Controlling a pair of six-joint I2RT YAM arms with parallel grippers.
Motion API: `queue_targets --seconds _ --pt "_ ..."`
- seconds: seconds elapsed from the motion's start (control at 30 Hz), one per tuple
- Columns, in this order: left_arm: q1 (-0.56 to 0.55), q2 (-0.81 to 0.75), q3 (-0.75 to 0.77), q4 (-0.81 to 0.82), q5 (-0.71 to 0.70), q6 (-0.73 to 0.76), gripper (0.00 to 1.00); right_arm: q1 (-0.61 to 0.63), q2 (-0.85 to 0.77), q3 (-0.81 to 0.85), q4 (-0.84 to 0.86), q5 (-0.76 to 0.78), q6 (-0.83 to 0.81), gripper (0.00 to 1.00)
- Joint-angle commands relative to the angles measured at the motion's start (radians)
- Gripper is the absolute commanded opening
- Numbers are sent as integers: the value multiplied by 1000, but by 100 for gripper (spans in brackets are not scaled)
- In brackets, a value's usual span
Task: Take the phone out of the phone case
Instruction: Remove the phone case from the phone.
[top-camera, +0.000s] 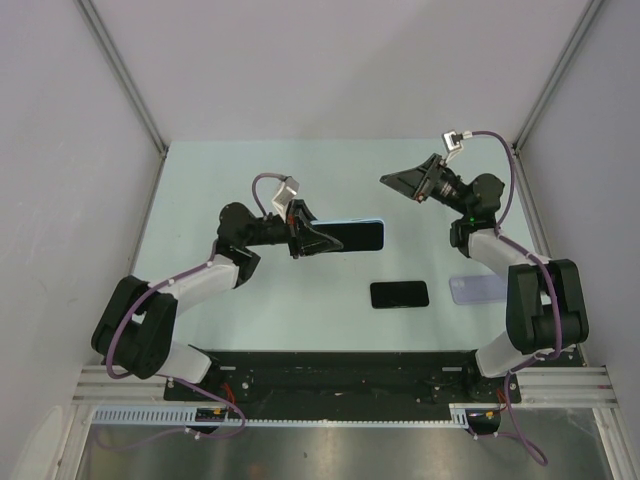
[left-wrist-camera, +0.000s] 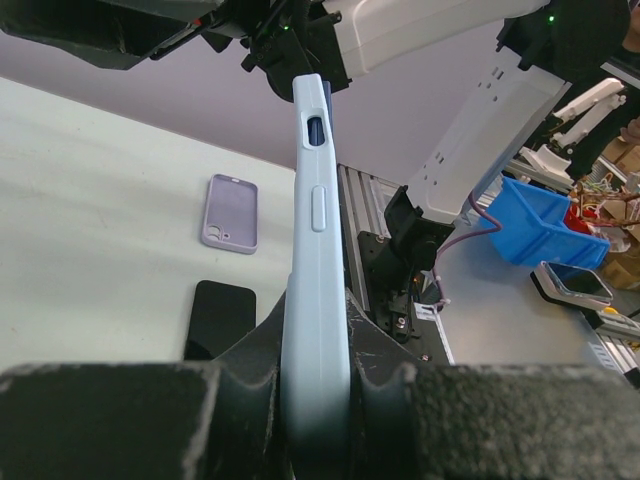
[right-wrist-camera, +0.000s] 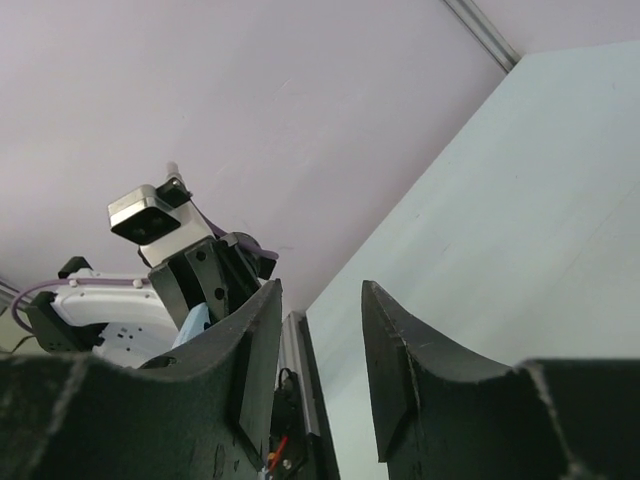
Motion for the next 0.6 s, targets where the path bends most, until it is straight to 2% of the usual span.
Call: queue_targets --seconds 0.0,0.27,0.57 --pt "9 -36 42 83 -18 17 0 11 -48 6 4 -35 -96 42" --pt "11 -31 37 83 -29 17 0 25 -91 6 -57 -70 -269 39" --pt "14 -31 40 83 -31 22 0 31 -117 7 -88 -90 -337 39"
